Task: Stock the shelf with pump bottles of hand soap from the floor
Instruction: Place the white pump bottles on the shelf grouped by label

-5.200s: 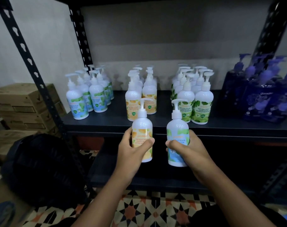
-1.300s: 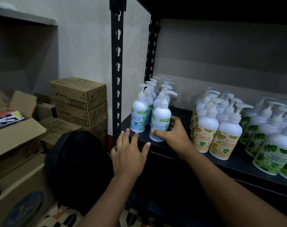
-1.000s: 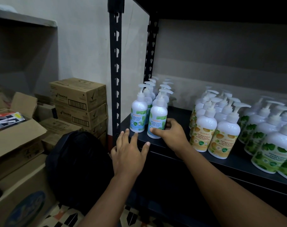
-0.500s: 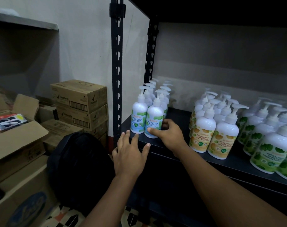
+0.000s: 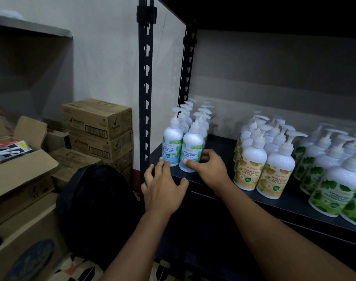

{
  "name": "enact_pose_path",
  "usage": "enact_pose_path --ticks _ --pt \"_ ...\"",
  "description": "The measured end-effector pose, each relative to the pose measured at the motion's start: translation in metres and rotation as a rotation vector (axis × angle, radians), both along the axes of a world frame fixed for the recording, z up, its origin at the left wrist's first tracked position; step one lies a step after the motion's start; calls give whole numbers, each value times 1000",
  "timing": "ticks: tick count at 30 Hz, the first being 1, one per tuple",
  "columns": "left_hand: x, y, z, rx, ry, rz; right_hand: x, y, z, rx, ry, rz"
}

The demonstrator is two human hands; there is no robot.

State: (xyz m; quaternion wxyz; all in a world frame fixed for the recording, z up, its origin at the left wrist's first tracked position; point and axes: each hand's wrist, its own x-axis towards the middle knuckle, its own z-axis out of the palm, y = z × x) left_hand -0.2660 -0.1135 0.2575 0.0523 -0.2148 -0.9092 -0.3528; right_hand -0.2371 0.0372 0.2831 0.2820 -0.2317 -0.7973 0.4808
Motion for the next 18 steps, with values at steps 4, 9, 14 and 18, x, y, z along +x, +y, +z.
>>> enact_pose_path --ticks 4,9,14,18 --pt "-4 1 2 62 -17 16 -1 1 -1 -1 2 -4" --pt "-8 3 1 85 -38 26 -1 2 -2 -3 3 -5" --pt "-9 2 -1 79 -32 17 -1 1 -2 2 4 -8" --pt "-9 3 0 63 -20 10 1 1 -1 11 -4 -8"
